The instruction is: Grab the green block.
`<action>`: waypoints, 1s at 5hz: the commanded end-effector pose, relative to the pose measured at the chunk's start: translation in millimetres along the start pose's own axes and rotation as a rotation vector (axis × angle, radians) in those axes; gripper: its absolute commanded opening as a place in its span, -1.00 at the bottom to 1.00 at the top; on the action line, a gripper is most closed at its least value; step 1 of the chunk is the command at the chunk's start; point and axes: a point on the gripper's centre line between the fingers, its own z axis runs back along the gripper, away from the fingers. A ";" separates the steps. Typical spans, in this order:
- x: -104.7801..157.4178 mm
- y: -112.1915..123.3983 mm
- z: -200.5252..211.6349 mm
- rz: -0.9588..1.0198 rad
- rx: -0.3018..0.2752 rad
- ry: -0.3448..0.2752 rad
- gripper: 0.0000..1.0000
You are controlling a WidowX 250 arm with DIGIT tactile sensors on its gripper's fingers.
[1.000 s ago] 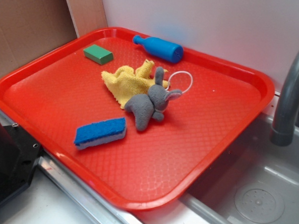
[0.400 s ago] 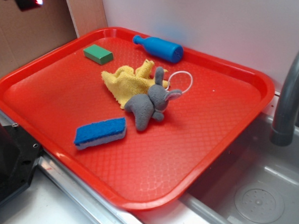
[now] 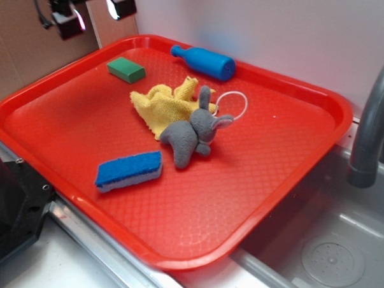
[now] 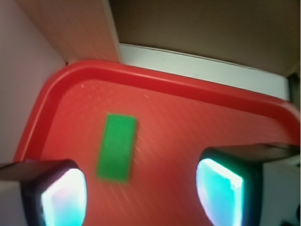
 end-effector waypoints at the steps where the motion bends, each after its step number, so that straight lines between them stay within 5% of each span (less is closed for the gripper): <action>1: 19.3 -13.8 -22.3 0.055 0.025 -0.096 1.00; 3: 9.9 -8.3 -46.6 0.060 0.063 -0.116 1.00; 4: 6.6 -6.9 -51.0 0.062 0.065 -0.128 -1.00; 5: 4.1 -3.5 -50.8 0.116 0.035 -0.166 -1.00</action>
